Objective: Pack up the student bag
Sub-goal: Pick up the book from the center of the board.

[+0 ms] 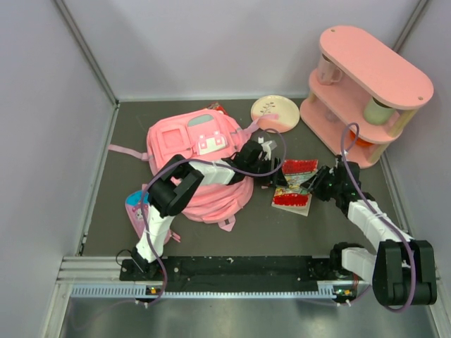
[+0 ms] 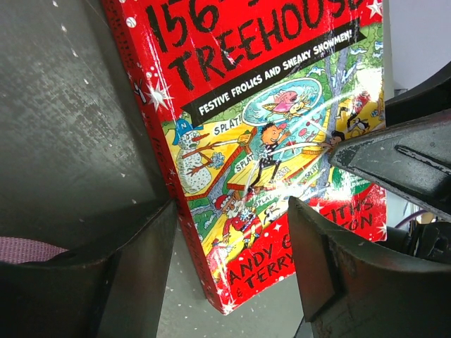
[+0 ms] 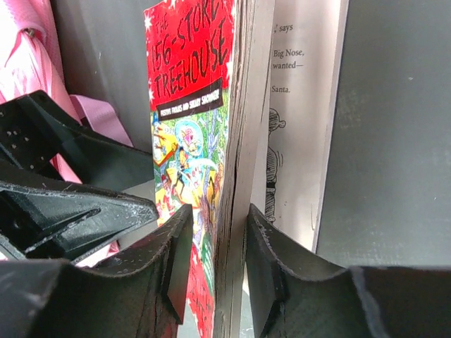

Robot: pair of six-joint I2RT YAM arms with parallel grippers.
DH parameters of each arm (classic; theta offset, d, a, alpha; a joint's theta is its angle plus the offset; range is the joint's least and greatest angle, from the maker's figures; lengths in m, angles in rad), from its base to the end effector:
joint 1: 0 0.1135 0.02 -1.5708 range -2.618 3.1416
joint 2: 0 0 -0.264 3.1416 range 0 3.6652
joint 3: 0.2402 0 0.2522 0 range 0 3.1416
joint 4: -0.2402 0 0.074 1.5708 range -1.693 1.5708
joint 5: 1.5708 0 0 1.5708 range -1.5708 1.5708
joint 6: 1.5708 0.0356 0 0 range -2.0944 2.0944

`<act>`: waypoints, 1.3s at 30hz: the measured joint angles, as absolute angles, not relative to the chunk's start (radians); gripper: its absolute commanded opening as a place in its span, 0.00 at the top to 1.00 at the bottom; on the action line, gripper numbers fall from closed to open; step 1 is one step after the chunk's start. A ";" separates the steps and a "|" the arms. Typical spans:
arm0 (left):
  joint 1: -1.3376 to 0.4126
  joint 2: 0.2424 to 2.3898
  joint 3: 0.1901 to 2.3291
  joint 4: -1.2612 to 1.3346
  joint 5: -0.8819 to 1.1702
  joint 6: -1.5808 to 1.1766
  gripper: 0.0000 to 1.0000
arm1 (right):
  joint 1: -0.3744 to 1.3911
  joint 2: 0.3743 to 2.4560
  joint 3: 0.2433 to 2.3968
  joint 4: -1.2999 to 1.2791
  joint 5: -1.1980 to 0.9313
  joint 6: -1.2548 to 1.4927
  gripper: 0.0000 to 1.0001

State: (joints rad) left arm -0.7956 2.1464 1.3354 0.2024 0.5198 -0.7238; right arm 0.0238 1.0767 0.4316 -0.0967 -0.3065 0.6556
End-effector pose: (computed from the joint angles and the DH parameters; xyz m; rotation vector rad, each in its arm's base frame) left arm 0.3107 -0.3424 0.1387 0.4257 2.4240 -1.3464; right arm 0.2059 0.0156 0.1737 0.5826 2.3003 0.6919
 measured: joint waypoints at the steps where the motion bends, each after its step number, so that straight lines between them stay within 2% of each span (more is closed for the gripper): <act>1: -0.796 2.146 1.335 0.202 0.520 -0.724 0.32 | 0.024 1.077 0.432 -0.096 -0.310 0.656 0.69; 4: -0.796 2.146 1.335 0.202 0.519 -0.724 0.32 | 0.024 1.071 0.429 -0.094 -0.318 0.657 0.75; 7: -0.796 2.146 1.335 0.203 0.520 -0.725 0.32 | 0.024 1.056 0.418 -0.089 -0.321 0.658 0.72; 8: -0.796 2.146 1.335 0.203 0.519 -0.727 0.32 | 0.024 1.056 0.418 -0.091 -0.323 0.658 0.78; 9: -0.796 2.146 1.335 0.203 0.519 -0.728 0.32 | 0.024 1.056 0.418 -0.091 -0.324 0.657 0.93; 10: -0.796 2.146 1.335 0.204 0.519 -0.729 0.32 | 0.024 1.056 0.418 -0.091 -0.324 0.656 1.00; 15: -0.796 2.129 1.301 0.235 0.514 -0.748 0.29 | 0.024 1.046 0.419 -0.107 -0.316 0.656 1.00; 18: -0.799 2.072 1.272 0.199 0.504 -0.752 0.23 | 0.027 1.005 0.421 -0.145 -0.315 0.656 1.00; 21: -0.799 1.958 1.267 0.142 0.477 -0.726 0.02 | 0.030 0.951 0.439 -0.203 -0.314 0.656 1.00; 27: -0.770 1.565 1.193 0.123 0.369 -0.643 0.01 | 0.030 0.857 0.544 -0.255 -0.377 0.699 1.00; 31: -0.707 1.344 1.070 0.184 0.321 -0.630 0.02 | 0.030 0.816 0.608 -0.182 -0.500 0.749 1.00; 39: -0.638 1.271 0.898 0.232 0.321 -0.668 0.02 | 0.077 0.808 0.588 0.113 -0.732 0.913 1.00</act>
